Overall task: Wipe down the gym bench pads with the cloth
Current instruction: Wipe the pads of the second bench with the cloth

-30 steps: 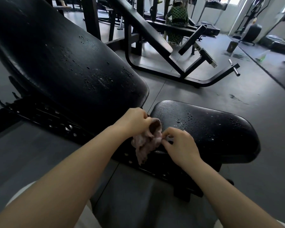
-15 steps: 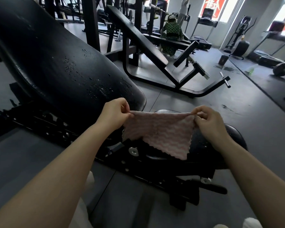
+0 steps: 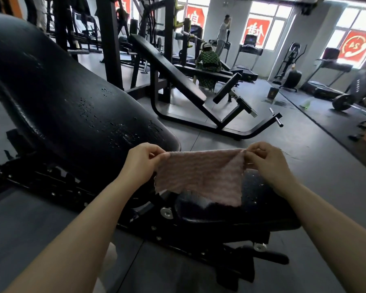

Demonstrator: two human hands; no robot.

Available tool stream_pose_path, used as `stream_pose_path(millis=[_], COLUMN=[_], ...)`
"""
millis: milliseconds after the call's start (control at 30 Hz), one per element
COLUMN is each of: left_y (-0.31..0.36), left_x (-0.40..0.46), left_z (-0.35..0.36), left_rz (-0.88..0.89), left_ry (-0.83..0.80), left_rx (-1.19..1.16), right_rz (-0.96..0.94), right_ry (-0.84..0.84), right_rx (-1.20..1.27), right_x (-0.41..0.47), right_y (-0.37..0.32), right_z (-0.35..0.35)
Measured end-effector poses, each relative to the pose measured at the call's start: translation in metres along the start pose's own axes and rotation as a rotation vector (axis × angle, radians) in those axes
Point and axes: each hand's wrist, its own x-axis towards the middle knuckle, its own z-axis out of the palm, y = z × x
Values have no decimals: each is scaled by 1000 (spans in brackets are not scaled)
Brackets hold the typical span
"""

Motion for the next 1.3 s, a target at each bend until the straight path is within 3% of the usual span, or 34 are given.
stream_pose_path(millis=[200, 400, 500, 600, 667, 967, 1133, 1300], left_y=[-1, 2, 6, 6, 6, -4, -5, -4], left_x=[4, 5, 1, -3, -6, -7, -5, 0], left_z=[-2, 0, -4, -5, -4, -9, -7, -5], left_rz=[29, 4, 4, 35, 21, -54, -12, 4], left_ry=[40, -15, -198, -441, -495, -304, -157, -193], left_rx=[43, 7, -88, 46, 113, 151, 167, 210], right_rz=[57, 94, 5, -65, -55, -105, -141, -150], right_ry=[-39, -66, -24, 2, 9, 80, 101, 125], right_rx=[16, 226, 37, -131, -121, -191, -235, -259], right_x=[5, 0, -1, -1, 2, 13, 20, 24], right_y=[-3, -15, -23, -29, -31, -35, -35, -33], right_z=[-3, 2, 11, 22, 28, 43, 46, 48])
